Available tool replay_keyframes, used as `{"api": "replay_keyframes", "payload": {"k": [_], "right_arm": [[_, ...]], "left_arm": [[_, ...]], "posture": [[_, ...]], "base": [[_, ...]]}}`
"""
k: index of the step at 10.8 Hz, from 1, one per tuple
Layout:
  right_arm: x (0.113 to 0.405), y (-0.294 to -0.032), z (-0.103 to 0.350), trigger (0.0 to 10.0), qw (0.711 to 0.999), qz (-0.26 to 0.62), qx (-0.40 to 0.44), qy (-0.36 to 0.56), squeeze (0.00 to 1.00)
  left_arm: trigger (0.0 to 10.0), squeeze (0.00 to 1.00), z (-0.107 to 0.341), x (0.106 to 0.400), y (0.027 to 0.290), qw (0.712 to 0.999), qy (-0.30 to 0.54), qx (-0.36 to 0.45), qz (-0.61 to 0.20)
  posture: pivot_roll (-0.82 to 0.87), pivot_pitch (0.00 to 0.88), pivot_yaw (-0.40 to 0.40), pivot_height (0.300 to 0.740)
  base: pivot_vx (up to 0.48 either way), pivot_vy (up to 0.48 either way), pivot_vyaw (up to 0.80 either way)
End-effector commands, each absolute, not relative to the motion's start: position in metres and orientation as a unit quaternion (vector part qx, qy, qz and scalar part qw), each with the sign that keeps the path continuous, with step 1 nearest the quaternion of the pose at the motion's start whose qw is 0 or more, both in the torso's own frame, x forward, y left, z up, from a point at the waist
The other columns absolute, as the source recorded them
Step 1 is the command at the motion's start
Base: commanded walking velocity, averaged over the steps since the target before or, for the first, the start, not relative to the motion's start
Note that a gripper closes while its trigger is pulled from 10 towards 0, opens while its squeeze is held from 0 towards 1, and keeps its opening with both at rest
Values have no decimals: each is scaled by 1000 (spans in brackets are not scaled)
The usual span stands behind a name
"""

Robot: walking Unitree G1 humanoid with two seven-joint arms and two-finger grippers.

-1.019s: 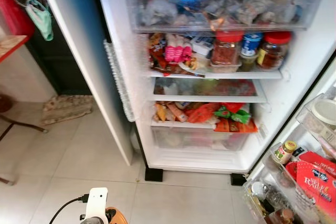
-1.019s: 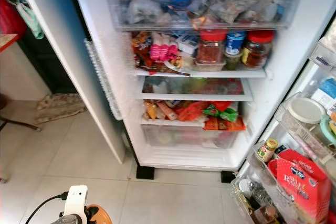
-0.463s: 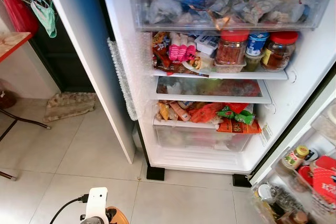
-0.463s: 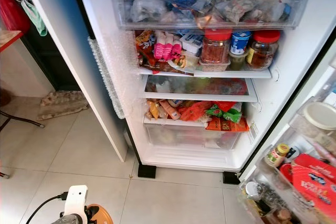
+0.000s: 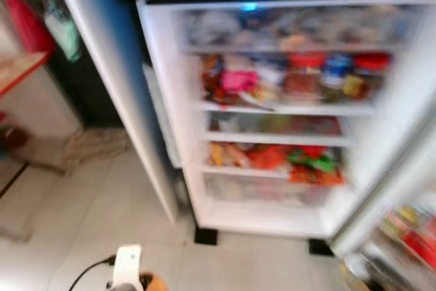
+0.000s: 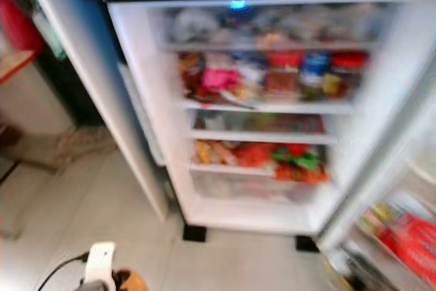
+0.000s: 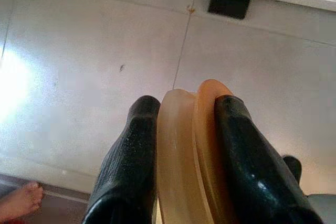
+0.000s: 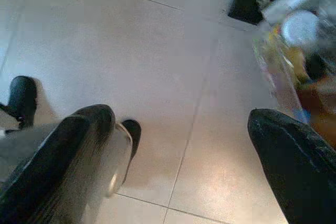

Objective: Restocking fridge

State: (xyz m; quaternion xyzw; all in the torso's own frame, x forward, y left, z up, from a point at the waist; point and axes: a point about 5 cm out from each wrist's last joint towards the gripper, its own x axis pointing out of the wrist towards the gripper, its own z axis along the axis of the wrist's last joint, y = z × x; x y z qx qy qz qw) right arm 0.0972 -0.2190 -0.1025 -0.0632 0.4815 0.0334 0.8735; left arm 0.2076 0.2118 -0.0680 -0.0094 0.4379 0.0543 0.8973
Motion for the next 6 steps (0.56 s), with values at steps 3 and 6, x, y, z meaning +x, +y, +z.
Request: {"api": "replay_keyframes", "payload": {"k": [3,6], "right_arm": [[95,-211,-105,10000,870,44,-54,488,0],[95,-210,-105,10000,869,50,-55,489,0]], "left_arm": [[10000,0,-70,202,217,891,450,-10,59],[10000,0,-70,202,217,890,452,-12,56]], "posture": [[-69,41,52,740],[-63,41,51,740]], "base": [[367,0,-152],[256,0,-738]]}}
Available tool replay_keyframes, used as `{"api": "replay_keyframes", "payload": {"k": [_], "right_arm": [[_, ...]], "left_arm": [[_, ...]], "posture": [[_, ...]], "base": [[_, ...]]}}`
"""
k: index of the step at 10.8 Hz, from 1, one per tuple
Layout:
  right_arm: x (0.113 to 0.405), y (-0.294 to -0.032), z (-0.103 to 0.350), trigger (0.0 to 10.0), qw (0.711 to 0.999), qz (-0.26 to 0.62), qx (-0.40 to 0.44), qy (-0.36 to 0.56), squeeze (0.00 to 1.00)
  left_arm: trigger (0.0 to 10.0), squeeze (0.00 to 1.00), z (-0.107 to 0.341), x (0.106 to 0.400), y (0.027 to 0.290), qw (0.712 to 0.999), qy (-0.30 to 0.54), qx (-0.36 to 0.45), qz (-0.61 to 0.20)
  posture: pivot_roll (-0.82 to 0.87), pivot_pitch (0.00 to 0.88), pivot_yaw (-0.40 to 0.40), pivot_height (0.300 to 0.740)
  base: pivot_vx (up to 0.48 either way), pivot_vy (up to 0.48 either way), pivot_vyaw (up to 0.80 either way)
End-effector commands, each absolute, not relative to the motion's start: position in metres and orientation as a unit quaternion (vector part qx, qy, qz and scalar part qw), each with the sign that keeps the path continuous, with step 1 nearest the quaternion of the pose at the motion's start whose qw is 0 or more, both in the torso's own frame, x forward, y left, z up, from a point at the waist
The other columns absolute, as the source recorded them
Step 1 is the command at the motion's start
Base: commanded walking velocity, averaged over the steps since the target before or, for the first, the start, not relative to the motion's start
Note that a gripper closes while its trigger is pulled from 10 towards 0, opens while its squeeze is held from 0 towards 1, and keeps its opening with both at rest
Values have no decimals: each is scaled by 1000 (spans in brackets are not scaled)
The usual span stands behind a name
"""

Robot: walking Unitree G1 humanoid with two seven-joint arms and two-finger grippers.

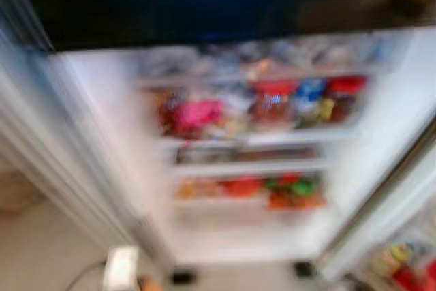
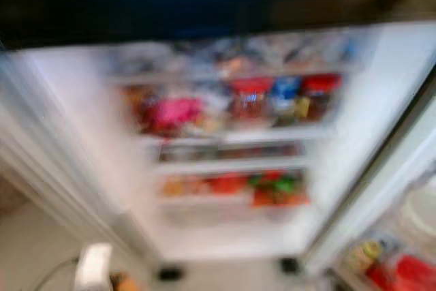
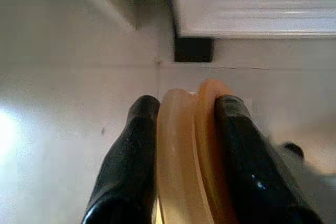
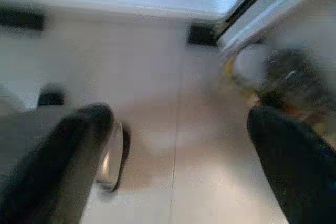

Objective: Restocking fridge

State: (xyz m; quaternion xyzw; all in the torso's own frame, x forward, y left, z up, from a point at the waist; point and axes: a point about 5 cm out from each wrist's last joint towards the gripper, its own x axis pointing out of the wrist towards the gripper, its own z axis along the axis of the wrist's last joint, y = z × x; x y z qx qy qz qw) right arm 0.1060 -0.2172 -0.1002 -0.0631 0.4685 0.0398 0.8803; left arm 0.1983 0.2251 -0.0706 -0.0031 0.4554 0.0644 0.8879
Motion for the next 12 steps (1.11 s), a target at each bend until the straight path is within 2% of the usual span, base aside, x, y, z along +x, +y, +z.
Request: {"api": "replay_keyframes", "payload": {"k": [1,8,10,12], "right_arm": [[95,-211,-105,10000,870,50,-55,488,0],[95,-212,-105,10000,868,53,-65,490,0],[97,-216,-104,10000,865,50,-115,486,0],[96,-223,-104,10000,848,28,-183,497,0]], "left_arm": [[10000,0,-71,202,217,890,453,-10,54],[10000,0,-70,203,216,896,438,-18,65],[10000,0,-70,203,216,897,436,-17,66],[10000,0,-69,203,216,898,435,-18,67]], "posture": [[-63,41,51,740],[-59,33,49,740],[-58,31,49,740],[-60,33,49,740]], "base": [[0,0,0],[0,0,0],[0,0,0],[0,0,0]]}}
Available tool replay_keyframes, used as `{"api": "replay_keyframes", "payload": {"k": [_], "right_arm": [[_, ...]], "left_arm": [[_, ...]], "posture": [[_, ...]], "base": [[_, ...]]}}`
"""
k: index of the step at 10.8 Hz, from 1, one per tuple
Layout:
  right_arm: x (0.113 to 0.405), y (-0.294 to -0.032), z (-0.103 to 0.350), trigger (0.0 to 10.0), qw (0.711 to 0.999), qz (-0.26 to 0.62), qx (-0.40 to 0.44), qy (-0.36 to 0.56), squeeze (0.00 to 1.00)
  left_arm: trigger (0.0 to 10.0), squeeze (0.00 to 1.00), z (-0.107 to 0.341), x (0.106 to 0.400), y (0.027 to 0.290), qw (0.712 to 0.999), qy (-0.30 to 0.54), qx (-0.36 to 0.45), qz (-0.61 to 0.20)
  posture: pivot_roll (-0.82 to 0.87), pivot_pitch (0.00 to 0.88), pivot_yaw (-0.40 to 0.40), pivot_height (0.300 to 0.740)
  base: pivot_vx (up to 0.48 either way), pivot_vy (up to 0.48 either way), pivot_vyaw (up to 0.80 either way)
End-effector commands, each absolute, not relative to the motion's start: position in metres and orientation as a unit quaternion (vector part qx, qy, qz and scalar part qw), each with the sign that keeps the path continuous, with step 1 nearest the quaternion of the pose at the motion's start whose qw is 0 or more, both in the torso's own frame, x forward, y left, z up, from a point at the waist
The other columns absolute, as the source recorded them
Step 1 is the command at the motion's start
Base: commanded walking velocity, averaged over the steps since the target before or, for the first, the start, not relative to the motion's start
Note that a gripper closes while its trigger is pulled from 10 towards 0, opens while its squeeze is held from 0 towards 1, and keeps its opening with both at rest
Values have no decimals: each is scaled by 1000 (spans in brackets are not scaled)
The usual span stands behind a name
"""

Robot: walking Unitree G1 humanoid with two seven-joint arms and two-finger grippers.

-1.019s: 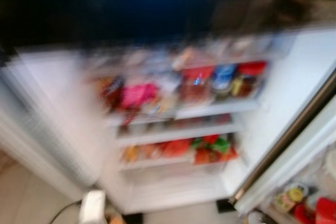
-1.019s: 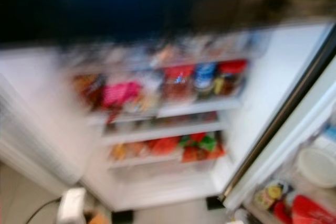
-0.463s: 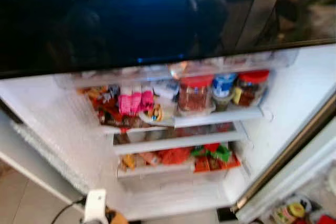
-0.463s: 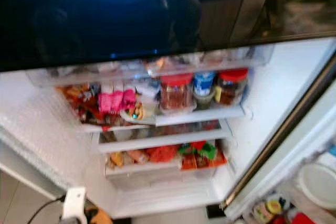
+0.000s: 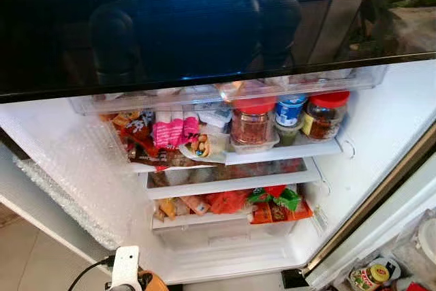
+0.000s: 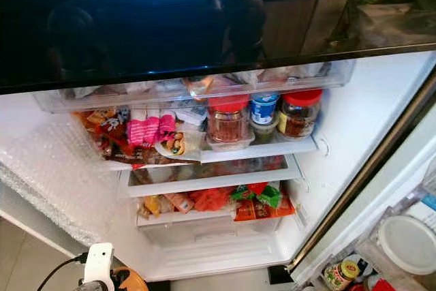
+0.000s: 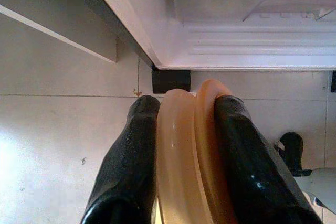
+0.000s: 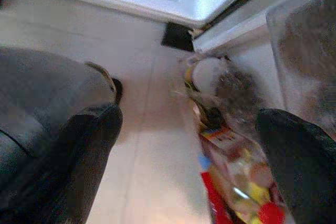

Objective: Restocking fridge

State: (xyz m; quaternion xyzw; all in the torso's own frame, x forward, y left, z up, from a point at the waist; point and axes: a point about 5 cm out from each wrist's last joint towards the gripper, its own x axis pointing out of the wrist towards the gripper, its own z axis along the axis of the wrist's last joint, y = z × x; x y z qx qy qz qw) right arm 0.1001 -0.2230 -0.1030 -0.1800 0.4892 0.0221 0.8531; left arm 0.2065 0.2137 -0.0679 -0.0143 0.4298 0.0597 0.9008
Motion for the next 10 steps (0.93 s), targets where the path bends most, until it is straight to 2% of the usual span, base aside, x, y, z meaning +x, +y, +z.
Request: {"api": "replay_keyframes", "payload": {"k": [1,7,10], "right_arm": [[94,-225,-105,10000,843,11,-193,501,0],[92,-229,-105,10000,820,-26,-249,514,0],[92,-229,-106,10000,818,-30,-252,516,0]], "left_arm": [[10000,0,-70,203,216,898,435,-19,67],[10000,0,-69,203,216,898,435,-23,65],[10000,0,-69,203,216,898,434,-24,63]], "posture": [[-61,34,48,740],[-62,35,47,740],[-63,35,48,740]], "base": [[0,0,0],[0,0,0],[0,0,0]]}}
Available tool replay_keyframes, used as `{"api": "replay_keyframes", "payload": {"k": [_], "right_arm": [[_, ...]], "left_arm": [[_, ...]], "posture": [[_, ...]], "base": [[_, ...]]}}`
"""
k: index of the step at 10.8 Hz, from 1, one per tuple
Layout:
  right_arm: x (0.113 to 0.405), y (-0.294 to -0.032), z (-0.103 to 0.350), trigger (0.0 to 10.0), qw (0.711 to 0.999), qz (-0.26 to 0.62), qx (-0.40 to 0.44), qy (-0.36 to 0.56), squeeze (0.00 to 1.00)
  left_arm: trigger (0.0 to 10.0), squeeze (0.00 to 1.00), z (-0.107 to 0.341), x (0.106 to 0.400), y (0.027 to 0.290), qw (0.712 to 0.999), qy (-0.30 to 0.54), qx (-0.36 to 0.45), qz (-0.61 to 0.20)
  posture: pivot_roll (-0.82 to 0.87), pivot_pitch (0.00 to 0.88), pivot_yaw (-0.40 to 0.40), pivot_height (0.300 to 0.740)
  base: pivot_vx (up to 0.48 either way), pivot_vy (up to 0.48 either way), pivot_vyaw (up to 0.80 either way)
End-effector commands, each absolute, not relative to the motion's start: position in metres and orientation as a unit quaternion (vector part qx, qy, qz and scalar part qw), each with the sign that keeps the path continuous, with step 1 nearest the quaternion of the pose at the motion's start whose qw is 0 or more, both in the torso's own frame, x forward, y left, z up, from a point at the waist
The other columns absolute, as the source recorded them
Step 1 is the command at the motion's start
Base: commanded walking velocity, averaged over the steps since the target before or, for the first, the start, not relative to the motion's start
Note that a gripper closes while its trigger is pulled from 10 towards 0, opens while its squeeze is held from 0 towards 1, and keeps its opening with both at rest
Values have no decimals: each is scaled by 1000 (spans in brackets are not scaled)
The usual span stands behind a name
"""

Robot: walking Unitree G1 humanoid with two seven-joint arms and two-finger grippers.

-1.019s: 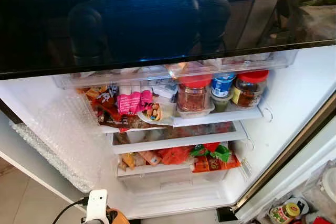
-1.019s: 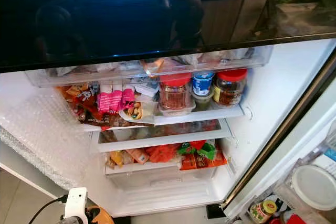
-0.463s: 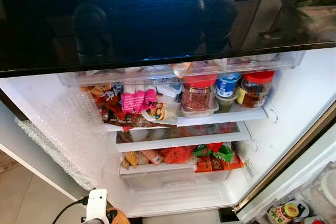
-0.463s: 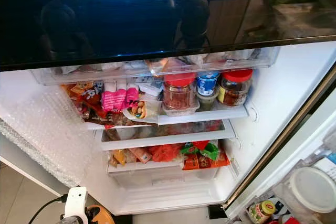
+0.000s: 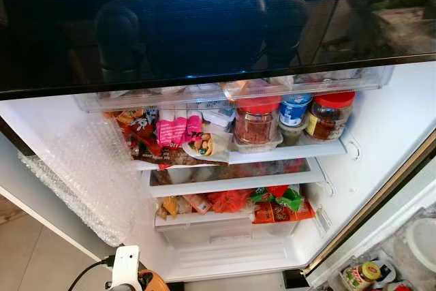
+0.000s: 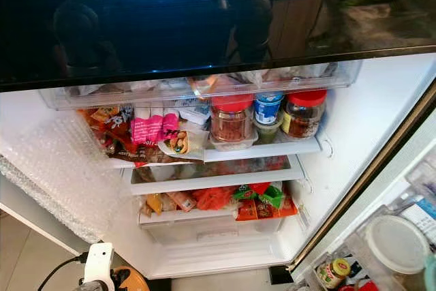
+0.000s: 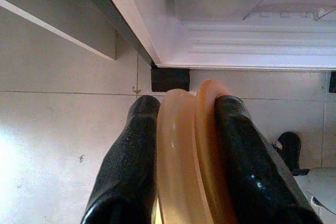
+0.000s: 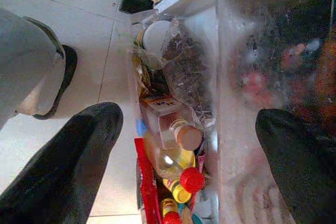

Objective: Restocking fridge

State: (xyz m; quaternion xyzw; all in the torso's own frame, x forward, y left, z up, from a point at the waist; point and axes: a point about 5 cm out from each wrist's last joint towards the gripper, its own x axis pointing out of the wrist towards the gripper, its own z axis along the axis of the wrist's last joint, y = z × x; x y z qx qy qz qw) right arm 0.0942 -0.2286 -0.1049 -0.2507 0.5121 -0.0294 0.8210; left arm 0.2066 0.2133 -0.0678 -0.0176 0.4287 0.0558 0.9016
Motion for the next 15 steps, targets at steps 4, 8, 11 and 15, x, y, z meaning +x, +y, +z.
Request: {"api": "replay_keyframes", "payload": {"k": [4,8,11,15], "right_arm": [[91,-228,-106,10000,816,-34,-254,518,0],[91,-229,-106,10000,816,-34,-254,518,0],[91,-229,-106,10000,815,-37,-256,519,0],[92,-227,-106,10000,825,-36,-235,513,0]], "left_arm": [[10000,0,-69,203,216,898,434,-25,61],[10000,0,-69,203,215,899,434,-25,60],[10000,0,-69,204,215,899,434,-26,60],[10000,0,-69,204,215,900,431,-29,59]], "posture": [[-63,33,48,740],[-60,29,46,740],[-61,33,48,740],[-61,31,48,740]], "base": [[0,0,0],[0,0,0],[0,0,0],[0,0,0]]}}
